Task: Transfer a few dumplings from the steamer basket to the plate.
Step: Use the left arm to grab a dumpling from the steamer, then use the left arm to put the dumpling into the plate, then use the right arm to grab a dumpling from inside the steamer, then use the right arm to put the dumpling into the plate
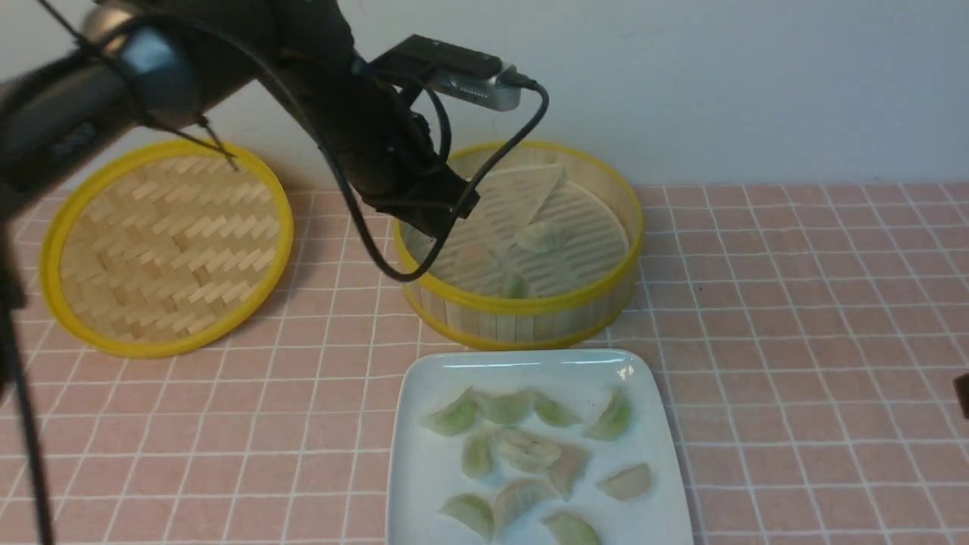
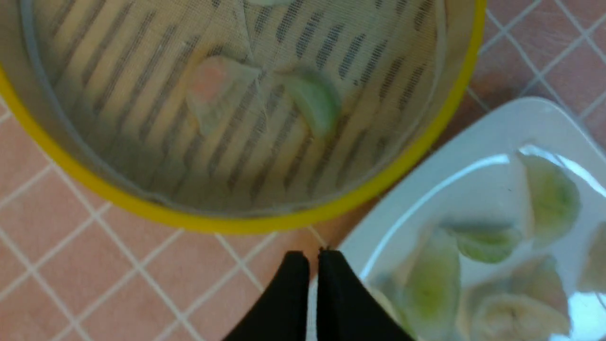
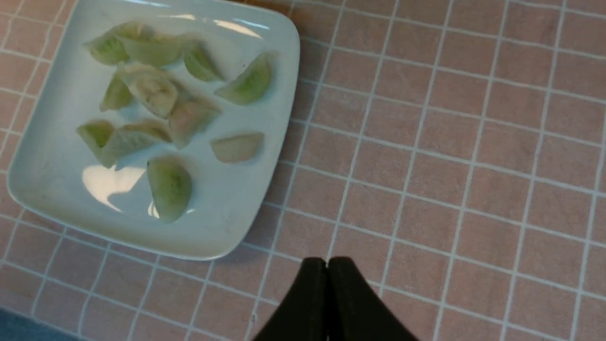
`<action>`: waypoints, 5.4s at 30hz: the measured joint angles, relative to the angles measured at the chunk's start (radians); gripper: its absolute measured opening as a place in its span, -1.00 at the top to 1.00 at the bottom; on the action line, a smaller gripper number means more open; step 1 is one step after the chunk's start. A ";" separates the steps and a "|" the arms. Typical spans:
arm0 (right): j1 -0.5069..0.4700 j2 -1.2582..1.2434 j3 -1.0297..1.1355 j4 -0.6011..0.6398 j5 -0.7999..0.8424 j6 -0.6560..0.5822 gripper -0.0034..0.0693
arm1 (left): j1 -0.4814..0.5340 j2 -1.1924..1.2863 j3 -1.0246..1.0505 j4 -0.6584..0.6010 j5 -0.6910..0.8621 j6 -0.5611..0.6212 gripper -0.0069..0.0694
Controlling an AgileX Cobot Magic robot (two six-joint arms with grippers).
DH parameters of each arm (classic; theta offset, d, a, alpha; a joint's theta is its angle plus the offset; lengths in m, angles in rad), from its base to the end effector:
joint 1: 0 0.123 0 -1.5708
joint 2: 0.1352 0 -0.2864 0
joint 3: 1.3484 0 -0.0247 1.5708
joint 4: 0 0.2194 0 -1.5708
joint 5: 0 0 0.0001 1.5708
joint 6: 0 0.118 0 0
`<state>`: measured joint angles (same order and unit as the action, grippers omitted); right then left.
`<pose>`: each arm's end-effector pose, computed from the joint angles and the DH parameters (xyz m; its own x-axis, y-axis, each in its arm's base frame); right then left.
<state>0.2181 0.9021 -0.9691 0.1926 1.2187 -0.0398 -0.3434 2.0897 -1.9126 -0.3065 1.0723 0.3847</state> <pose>0.1166 0.0476 0.3265 -0.8588 -0.1628 -0.4858 -0.2755 0.9462 0.1699 0.4059 -0.1783 0.2517 -0.7333 0.5002 -0.4605 0.6157 0.7758 -0.1378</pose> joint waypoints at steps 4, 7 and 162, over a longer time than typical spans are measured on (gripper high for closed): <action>0.000 0.013 -0.001 0.038 -0.009 -0.004 0.95 | 0.000 0.162 -0.167 0.020 0.010 0.006 0.43; 0.000 0.013 -0.001 0.043 -0.020 -0.006 0.95 | 0.000 0.260 -0.278 0.046 0.015 0.006 0.15; 0.352 0.774 -0.372 0.108 -0.018 -0.136 0.24 | -0.270 -0.931 0.597 0.255 0.180 -0.352 0.83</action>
<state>0.5702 1.6765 -1.3411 0.3004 1.2007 -0.1755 -0.6133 1.1591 -1.3158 -0.0517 1.2520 0.0326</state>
